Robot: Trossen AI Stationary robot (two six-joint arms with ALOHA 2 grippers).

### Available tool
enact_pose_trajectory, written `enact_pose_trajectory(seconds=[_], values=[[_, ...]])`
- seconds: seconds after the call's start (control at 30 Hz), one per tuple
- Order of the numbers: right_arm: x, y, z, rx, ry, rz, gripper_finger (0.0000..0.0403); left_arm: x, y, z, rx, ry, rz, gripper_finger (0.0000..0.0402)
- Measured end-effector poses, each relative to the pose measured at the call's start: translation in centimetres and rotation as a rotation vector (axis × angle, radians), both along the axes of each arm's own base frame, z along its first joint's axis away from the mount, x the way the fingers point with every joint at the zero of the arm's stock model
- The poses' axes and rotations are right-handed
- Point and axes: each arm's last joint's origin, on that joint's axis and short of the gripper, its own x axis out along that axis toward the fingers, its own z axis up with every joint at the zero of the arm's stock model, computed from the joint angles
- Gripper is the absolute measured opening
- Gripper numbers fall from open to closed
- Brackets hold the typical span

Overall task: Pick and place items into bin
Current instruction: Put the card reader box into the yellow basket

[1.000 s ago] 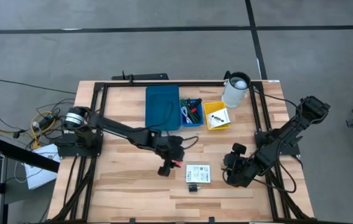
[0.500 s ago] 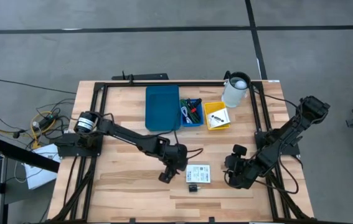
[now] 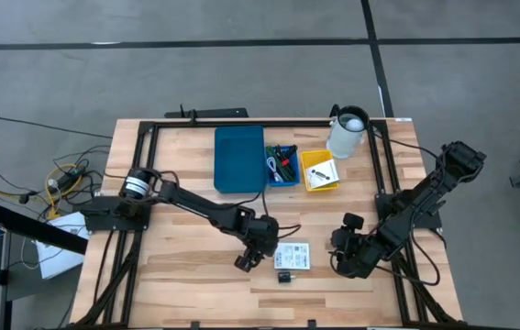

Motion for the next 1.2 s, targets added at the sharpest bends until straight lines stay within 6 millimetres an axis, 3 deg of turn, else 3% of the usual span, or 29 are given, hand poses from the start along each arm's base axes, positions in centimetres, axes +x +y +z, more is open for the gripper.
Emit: enact_pose_trajectory(seconds=[0.43,0.93,1.2], values=[[0.0,0.0,0.0,0.0,0.001,0.0,0.0193,0.4,0.1,-0.2,0.168,-0.075,-0.064,0.013],[-0.1,0.1,0.0,0.015,0.018,0.01,0.0188,0.0,-4.2,0.4,0.595,-0.296,-0.428,0.013],[-0.1,0.0,-0.1,0.007,0.027,0.018,0.0189,0.0,-4.1,0.4,0.656,-0.304,-0.504,0.013]])
